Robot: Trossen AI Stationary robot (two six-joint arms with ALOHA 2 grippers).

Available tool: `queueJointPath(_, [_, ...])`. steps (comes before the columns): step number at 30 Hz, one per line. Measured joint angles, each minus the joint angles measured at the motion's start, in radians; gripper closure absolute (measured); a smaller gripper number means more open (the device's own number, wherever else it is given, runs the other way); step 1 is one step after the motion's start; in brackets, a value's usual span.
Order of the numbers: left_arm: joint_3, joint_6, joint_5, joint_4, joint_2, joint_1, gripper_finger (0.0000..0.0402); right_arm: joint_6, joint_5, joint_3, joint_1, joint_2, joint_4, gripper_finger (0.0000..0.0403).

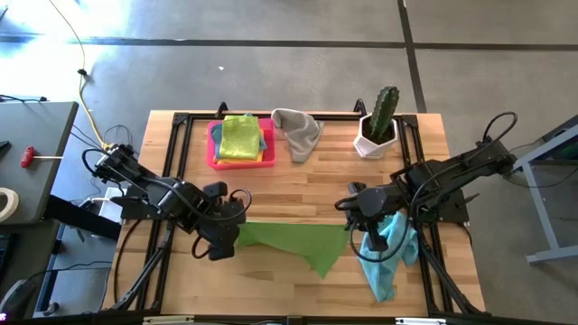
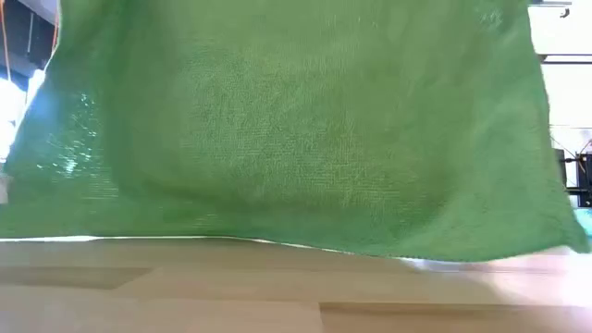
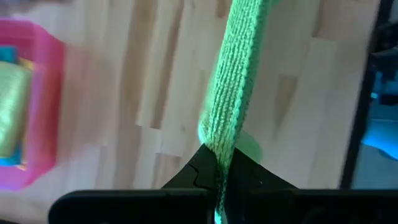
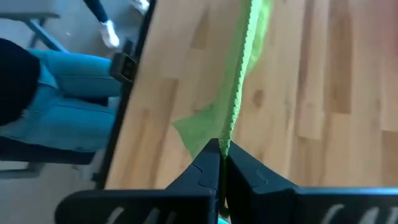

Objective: Fold microfiber towels
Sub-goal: Fold the green towel on the table

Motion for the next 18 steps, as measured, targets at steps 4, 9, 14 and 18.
queueJointPath(4, [0.000,0.047,-0.082,-0.020,0.000,0.026,0.0401,-0.053,0.051,0.000,-0.014,0.000,-0.046,0.0403])
queueJointPath(9, [0.000,0.161,-0.199,-0.100,0.000,0.072,0.0401,-0.155,0.237,0.000,-0.044,0.000,-0.118,0.0403])
queueJointPath(14, [0.003,0.415,-0.369,-0.098,0.000,0.113,0.0401,-0.312,0.474,0.000,-0.080,0.000,-0.152,0.0402])
queueJointPath(18, [0.004,0.676,-0.515,-0.098,0.000,0.134,0.0401,-0.463,0.682,0.000,-0.106,0.000,-0.153,0.0402])
